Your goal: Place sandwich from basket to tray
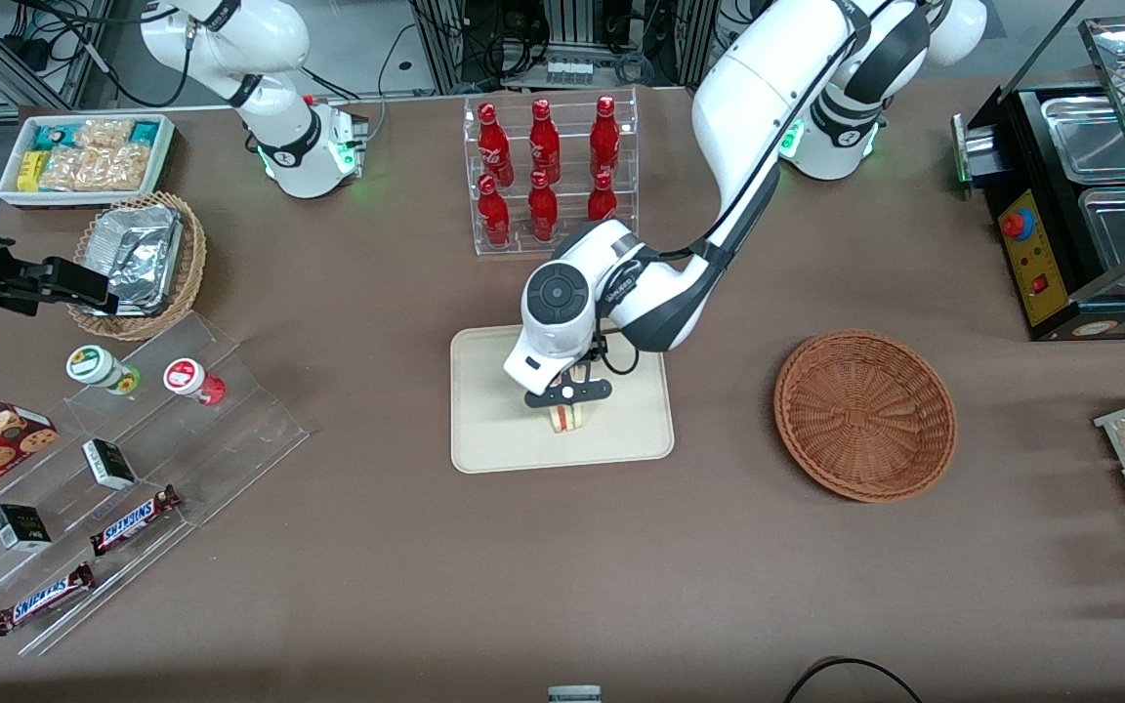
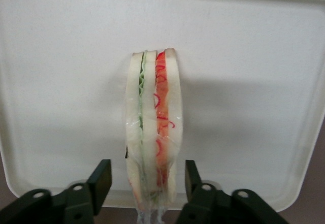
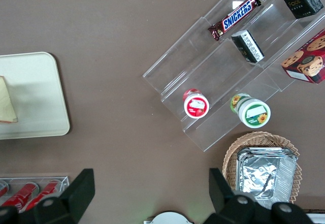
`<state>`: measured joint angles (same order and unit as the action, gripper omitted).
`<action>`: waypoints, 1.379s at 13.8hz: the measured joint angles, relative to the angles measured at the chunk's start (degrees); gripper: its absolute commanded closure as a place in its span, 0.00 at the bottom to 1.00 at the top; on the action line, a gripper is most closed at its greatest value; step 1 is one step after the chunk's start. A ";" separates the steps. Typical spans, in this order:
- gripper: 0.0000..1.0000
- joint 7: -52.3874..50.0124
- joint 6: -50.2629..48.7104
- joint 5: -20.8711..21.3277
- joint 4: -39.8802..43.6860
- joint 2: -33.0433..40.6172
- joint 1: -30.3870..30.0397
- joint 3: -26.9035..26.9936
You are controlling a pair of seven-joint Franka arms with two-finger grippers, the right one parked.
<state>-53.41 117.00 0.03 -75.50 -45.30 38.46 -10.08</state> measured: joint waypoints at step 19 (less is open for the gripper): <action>0.00 29.08 -18.09 -0.34 -8.37 21.58 -20.62 1.58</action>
<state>-24.33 98.91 -0.31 -83.87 -23.72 17.84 -8.51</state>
